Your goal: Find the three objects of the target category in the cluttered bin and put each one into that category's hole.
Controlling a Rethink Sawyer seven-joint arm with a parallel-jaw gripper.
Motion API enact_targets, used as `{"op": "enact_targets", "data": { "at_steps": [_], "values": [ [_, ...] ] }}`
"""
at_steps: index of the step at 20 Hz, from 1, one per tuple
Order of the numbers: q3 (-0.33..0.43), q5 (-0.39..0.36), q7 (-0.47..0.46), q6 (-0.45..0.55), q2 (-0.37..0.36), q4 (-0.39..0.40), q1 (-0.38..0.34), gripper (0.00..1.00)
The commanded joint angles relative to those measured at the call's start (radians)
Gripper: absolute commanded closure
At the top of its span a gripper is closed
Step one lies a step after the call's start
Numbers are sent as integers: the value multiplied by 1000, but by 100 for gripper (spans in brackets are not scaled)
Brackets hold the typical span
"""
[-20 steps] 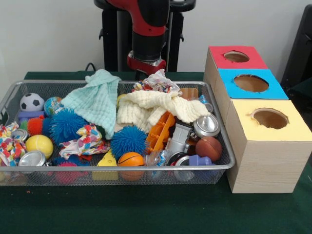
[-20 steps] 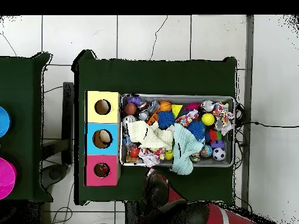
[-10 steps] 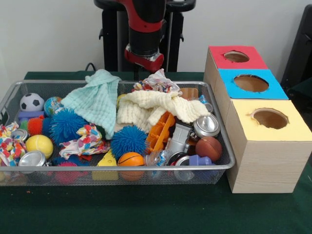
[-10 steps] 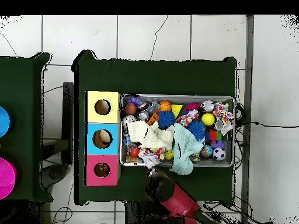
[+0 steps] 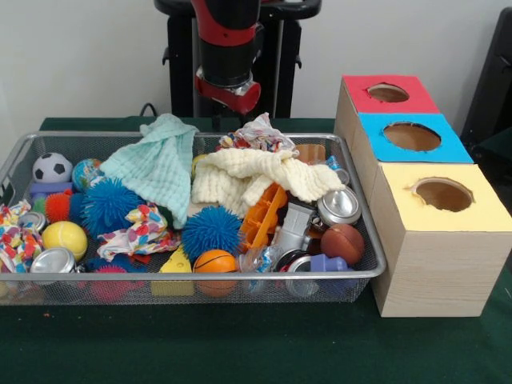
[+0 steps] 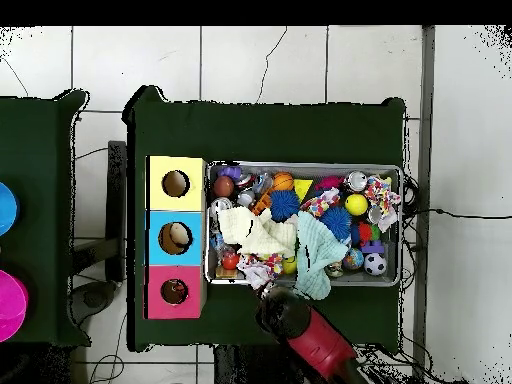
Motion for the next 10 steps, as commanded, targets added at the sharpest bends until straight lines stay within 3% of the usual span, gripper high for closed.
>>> {"op": "enact_targets", "data": {
  "at_steps": [1, 5, 10],
  "values": [
    [97, 23, 173, 28, -30, -181, -64, 0],
    [127, -8, 171, -22, -40, -184, -90, 0],
    [96, -47, 153, -60, -63, -194, -76, 0]
  ]
}}
